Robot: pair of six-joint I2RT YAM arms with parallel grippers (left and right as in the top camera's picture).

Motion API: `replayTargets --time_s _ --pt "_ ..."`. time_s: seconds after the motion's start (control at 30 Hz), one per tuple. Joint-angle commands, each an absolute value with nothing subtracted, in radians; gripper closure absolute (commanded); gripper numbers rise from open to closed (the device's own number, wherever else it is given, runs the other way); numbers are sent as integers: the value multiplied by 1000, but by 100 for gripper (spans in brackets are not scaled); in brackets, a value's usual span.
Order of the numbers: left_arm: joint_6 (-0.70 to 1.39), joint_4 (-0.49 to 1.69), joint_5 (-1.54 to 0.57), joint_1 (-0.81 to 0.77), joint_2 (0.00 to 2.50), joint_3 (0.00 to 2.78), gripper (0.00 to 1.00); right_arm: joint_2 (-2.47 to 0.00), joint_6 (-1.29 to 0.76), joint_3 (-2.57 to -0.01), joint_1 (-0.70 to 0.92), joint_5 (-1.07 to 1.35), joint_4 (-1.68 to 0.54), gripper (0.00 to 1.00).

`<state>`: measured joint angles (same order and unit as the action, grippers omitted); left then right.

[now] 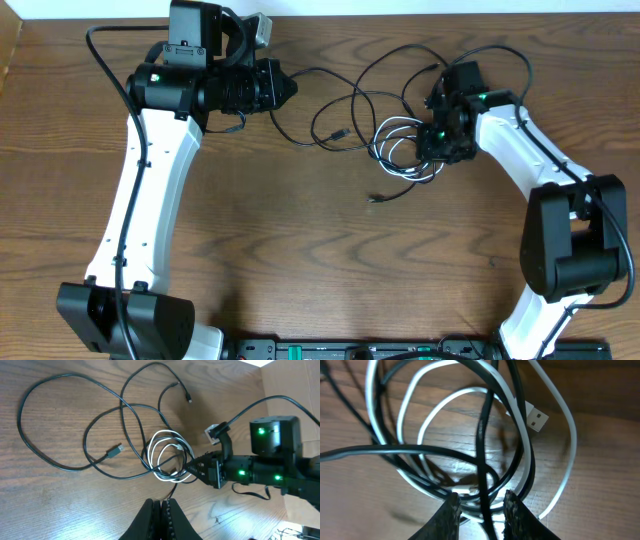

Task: Untangle cables

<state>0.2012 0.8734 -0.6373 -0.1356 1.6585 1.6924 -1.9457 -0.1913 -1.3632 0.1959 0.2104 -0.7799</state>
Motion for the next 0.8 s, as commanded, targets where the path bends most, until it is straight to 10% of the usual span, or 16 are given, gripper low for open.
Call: replayTargets --time_s 0.0,0.1,0.77 --pt "176 881 -635 -137 1665 1685 93 -1966 -166 -1331 211 193 -745 75" --pt "176 882 -635 -137 1665 1685 93 -1962 -166 -1333 211 226 -721 99" --pt "176 871 -637 -165 1665 1685 89 -1554 28 -1574 208 770 -799 99"
